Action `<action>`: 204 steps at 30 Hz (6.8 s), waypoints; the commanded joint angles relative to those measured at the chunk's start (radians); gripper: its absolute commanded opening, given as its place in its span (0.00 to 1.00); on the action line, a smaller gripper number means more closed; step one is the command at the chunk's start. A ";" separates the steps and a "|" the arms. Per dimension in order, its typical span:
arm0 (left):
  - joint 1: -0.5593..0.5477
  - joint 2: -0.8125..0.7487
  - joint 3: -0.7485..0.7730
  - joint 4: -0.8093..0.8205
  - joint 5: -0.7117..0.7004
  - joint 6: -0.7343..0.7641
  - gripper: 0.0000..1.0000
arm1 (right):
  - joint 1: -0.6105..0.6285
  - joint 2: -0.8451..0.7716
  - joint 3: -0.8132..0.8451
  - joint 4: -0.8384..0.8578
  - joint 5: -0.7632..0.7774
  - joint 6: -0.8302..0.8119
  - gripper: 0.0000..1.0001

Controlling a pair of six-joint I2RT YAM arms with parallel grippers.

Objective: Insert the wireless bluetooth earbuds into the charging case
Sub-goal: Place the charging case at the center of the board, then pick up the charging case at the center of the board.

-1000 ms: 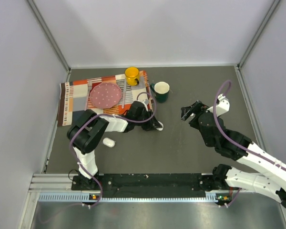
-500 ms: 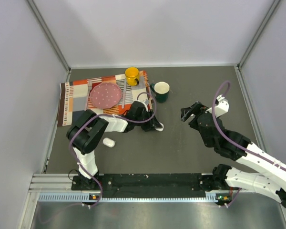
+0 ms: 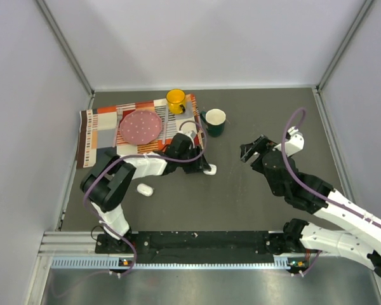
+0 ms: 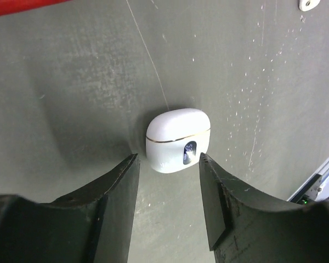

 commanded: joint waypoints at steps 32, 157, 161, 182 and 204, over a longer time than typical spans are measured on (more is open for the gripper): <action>0.136 -1.167 -0.251 -0.170 -0.823 0.541 0.99 | -0.019 0.622 0.263 0.247 -0.774 -0.445 0.99; 0.152 -1.080 0.066 -0.514 -0.550 0.524 0.99 | 0.217 0.417 -0.143 0.749 -0.597 -1.003 0.05; 0.155 -1.048 0.080 -0.469 -0.296 0.529 0.99 | 0.215 0.251 -0.170 0.736 -0.626 -1.146 0.04; 0.153 -0.827 0.115 -0.207 0.556 0.438 0.97 | 0.214 0.041 -0.207 0.693 -0.482 -1.378 0.00; 0.005 -0.640 0.123 -0.144 0.532 0.371 0.81 | 0.215 0.035 -0.224 0.750 -0.471 -1.361 0.00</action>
